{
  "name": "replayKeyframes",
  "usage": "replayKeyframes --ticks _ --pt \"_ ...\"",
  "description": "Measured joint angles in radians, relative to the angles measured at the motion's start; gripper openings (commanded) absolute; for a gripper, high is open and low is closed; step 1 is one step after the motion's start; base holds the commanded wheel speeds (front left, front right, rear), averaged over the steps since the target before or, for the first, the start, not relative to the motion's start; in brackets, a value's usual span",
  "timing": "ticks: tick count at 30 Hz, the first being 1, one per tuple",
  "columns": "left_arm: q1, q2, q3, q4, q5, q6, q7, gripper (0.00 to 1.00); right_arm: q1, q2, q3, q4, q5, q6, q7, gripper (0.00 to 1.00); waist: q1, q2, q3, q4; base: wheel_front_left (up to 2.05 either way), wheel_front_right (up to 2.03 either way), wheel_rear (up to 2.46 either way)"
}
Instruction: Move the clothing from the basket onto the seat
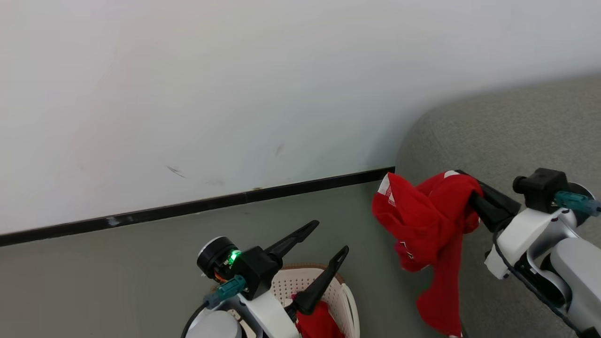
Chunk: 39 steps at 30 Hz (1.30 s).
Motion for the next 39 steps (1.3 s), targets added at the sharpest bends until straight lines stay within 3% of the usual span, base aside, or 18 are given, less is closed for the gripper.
replayKeyframes --ticks 22,31,39 --pt "-0.021 -0.019 -0.134 -0.03 -0.099 0.0 -0.01 1.0 0.19 -0.025 -0.323 -0.046 -0.045 0.0 -0.007 0.0 0.0 0.0 0.014 -0.134 0.0 0.0 0.0" --pt "-0.022 -0.021 -0.139 -0.029 -0.105 0.0 -0.022 1.0 0.26 -0.02 -0.414 -0.087 -0.091 0.0 -0.007 0.0 0.0 0.0 0.026 -0.193 0.0 0.0 0.0" --pt "-0.026 -0.019 -0.129 -0.029 -0.097 0.0 -0.028 1.0 0.263 0.012 -0.481 -0.115 -0.055 0.0 -0.007 0.0 0.0 0.0 0.058 -0.226 0.0 0.0 0.0"
